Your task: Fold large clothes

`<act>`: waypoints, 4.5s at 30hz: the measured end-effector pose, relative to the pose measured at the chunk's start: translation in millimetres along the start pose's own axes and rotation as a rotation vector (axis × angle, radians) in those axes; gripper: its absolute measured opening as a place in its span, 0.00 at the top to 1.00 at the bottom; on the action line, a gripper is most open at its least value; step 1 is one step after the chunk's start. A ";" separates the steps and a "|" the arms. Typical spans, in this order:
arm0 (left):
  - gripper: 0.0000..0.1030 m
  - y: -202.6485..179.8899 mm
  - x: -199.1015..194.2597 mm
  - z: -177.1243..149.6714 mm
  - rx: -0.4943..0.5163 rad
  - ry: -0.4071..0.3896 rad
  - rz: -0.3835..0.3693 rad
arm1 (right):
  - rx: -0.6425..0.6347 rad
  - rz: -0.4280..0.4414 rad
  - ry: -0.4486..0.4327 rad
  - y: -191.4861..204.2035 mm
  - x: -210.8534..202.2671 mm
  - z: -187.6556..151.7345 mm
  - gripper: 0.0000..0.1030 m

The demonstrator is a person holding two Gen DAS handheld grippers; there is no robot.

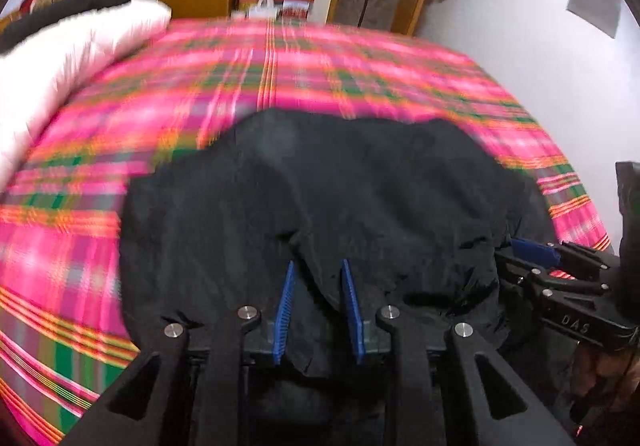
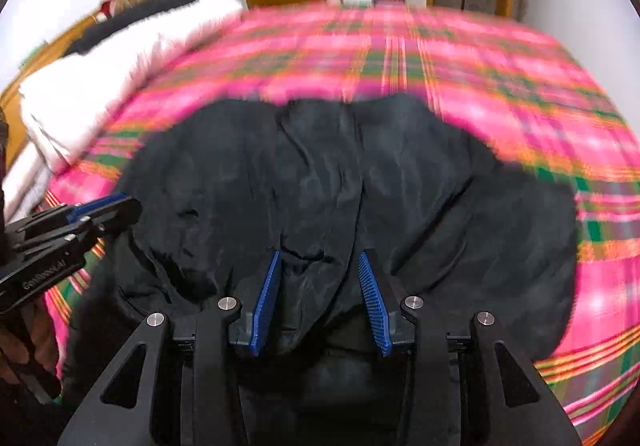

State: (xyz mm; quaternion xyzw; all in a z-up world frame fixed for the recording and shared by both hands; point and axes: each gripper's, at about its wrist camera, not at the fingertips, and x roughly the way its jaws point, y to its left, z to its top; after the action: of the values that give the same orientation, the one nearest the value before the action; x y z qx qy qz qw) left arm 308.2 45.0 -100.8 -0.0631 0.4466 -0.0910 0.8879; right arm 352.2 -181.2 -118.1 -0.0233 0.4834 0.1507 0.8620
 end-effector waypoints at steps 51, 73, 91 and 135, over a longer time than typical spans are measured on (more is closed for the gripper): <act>0.74 -30.1 -126.1 -17.7 0.073 -0.167 0.006 | 0.079 -0.030 -0.207 -18.1 -138.8 -36.3 0.57; 0.66 -5.5 24.0 -28.0 -0.043 0.003 -0.033 | 0.076 -0.053 -0.021 -42.2 6.5 -27.8 0.57; 0.67 -6.8 5.8 -27.3 0.060 0.038 0.174 | 0.025 -0.025 -0.074 -10.0 -2.8 -4.5 0.57; 0.67 -15.9 24.9 -40.2 0.056 0.080 0.092 | 0.011 -0.052 -0.024 12.3 9.2 -42.3 0.57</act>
State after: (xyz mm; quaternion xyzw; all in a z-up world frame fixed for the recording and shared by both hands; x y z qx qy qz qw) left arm 288.8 22.8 -141.0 -0.0141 0.4814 -0.0649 0.8740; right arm 318.3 -175.1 -147.0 -0.0296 0.4731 0.1258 0.8715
